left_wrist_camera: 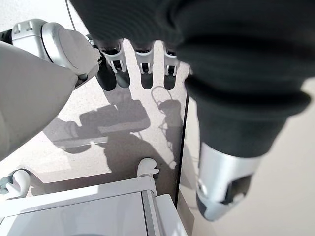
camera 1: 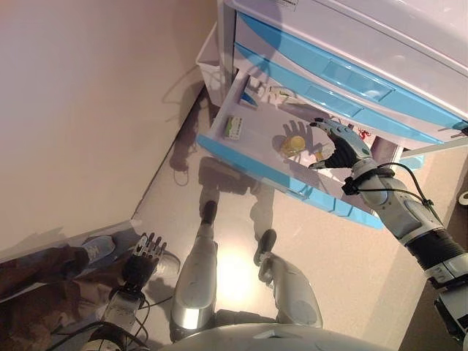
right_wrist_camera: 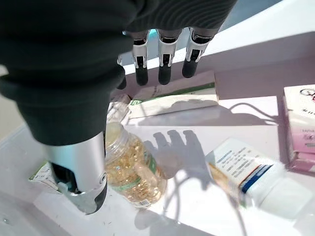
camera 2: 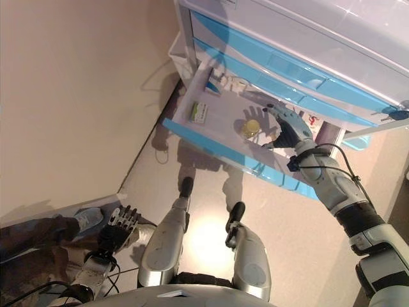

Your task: Open the drawer and pick up the medicine

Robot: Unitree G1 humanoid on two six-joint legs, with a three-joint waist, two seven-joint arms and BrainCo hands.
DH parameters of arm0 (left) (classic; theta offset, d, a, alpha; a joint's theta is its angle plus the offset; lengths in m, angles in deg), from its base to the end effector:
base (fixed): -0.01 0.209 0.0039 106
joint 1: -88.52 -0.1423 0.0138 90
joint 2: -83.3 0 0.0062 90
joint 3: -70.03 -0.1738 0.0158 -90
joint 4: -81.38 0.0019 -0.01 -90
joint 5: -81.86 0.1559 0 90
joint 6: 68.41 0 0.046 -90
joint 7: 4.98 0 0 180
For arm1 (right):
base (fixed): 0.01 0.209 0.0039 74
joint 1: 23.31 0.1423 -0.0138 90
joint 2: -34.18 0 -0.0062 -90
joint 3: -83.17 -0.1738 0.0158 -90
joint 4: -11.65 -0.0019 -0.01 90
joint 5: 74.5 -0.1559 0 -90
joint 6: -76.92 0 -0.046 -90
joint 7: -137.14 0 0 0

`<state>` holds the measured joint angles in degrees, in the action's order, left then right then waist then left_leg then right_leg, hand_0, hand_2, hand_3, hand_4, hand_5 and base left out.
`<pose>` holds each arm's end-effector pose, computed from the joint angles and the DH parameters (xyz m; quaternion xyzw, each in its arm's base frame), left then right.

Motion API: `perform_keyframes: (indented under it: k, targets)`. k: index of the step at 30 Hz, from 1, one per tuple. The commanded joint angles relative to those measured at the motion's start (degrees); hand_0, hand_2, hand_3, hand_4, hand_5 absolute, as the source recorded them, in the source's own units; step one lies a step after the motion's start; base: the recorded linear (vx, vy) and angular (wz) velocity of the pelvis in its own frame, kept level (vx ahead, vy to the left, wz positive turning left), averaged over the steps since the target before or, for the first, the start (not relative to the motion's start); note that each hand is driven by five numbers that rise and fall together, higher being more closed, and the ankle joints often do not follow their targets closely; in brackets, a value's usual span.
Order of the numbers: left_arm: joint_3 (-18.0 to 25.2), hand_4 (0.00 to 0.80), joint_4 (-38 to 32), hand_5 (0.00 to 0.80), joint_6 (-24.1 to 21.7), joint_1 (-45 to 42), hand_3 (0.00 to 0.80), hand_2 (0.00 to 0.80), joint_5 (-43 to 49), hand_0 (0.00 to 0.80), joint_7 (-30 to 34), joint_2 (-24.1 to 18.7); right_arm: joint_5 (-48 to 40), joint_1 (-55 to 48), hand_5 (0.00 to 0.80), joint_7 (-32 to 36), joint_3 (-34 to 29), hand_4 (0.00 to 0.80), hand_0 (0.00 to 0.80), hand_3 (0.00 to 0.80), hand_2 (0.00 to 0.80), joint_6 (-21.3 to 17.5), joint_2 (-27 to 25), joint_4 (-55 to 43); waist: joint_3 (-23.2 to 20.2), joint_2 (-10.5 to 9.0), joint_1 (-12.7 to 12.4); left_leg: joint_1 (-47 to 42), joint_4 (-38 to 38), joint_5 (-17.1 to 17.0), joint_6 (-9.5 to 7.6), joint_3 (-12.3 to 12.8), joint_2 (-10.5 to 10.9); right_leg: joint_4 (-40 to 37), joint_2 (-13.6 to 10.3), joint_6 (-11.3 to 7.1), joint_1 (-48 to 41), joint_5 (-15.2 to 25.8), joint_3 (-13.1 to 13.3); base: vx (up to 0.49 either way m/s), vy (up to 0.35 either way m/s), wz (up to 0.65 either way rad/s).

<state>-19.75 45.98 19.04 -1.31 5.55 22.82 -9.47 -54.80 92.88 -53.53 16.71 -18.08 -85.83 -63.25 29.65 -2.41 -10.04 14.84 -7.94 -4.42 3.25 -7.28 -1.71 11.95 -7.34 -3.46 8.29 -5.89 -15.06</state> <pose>0.1300 0.2611 -0.0868 -0.4785 0.1804 0.1490 0.8463 0.2879 -0.2239 0.1247 -0.5676 -0.1304 0.0438 0.8117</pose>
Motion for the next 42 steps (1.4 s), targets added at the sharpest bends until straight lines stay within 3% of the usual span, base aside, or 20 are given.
perform_keyframes:
  k: [1, 20, 42]
  targets:
    - [-2.2, 0.0, -2.9, 0.0, -0.3, -2.2, 0.0, 0.0, 2.2, 0.0, -0.3, -1.1, 0.2, 3.5, 0.0, -2.2, 3.3, 0.0, 0.0, 0.0, 0.0, -1.0, -1.0, -1.0, -2.1, -0.5, -0.7, 3.6, -6.8, 7.1, -1.44, 1.0, 2.0, -1.2, -2.2, -2.24, 3.4, 5.3, 1.1, 0.0, 0.0, 0.0]
    - [-2.7, 0.0, -3.4, 0.0, 0.3, -2.0, 0.0, 0.0, 1.9, 0.0, -0.6, -1.0, 0.0, 8.8, 0.0, 0.2, 6.5, 0.0, 0.0, 0.0, 0.0, 0.8, 1.5, 3.9, -1.4, 0.17, -2.1, 4.0, -7.1, 6.9, -1.66, 0.4, 2.6, -0.4, -2.7, -2.26, 4.2, 5.6, 0.6, 0.003, 0.01, 0.04]
    - [-3.4, 0.0, -3.2, 0.0, 0.9, -1.9, 0.0, 0.0, 2.2, 0.0, -0.1, -1.7, -0.7, 12.0, 0.0, -3.1, 9.3, 0.0, 0.0, 0.0, 0.0, 3.7, 3.8, 16.2, -0.3, 1.06, -3.6, 4.2, -7.7, 7.3, -1.96, -0.1, 3.2, 0.1, -3.0, -2.15, 4.3, 5.6, 0.0, 0.0, 0.0, 0.0]
